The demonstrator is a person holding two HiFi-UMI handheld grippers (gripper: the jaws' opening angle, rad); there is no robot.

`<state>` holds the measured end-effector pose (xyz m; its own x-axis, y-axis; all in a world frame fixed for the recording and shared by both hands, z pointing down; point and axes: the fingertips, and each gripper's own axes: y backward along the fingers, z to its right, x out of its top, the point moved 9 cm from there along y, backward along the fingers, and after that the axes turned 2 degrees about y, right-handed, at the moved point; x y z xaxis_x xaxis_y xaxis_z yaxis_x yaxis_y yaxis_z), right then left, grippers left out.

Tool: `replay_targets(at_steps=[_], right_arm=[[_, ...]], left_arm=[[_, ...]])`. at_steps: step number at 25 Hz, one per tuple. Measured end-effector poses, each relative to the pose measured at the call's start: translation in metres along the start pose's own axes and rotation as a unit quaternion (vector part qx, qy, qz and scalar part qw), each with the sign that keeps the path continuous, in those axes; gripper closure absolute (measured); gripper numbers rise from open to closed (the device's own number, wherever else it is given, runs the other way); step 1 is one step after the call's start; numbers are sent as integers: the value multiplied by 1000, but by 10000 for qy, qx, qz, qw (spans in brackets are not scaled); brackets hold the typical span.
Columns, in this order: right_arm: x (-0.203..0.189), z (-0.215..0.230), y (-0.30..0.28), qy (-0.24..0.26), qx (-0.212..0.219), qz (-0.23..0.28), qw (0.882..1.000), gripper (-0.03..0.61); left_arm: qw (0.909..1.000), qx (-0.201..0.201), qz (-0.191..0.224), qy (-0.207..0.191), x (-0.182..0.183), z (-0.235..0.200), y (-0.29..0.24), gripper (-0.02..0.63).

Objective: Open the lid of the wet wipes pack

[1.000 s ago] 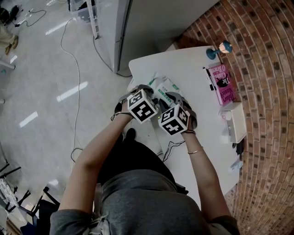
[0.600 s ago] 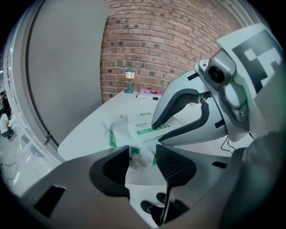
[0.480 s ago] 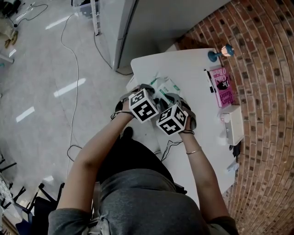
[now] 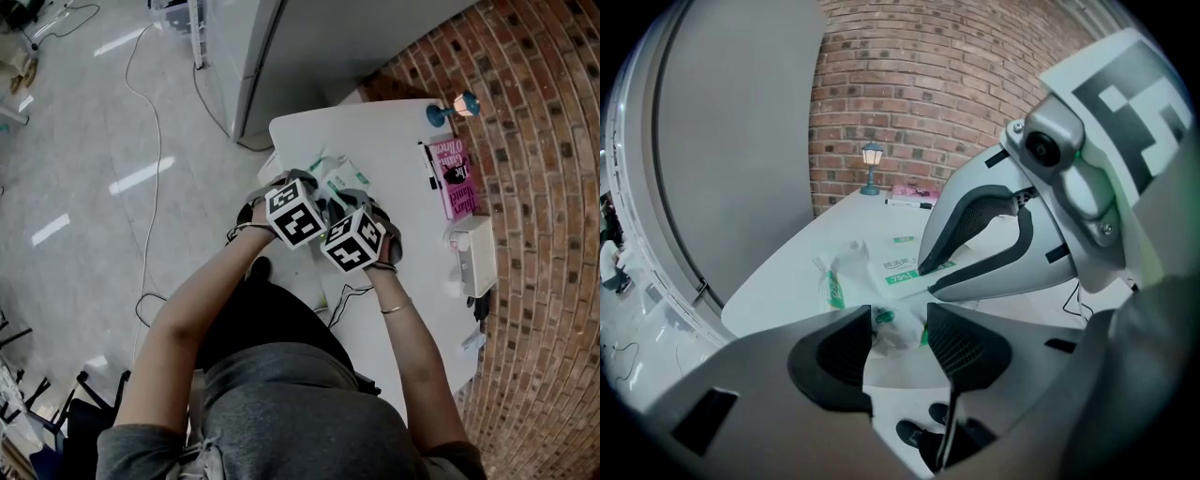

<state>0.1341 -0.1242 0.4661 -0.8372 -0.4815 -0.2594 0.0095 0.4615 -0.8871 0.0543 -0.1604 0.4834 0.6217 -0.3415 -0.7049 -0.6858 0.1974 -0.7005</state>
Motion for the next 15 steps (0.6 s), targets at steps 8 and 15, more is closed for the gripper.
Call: replay_targets(at_steps=[8,15], right_arm=[[1,5,3,-168,136,41,9998,535],[0,8,6,-164,295,49,9994,542]], left_arm=[[9999,59,-11,-138,0,0,-1,423],[9999,32,-59,-111,1,0,-3,428]])
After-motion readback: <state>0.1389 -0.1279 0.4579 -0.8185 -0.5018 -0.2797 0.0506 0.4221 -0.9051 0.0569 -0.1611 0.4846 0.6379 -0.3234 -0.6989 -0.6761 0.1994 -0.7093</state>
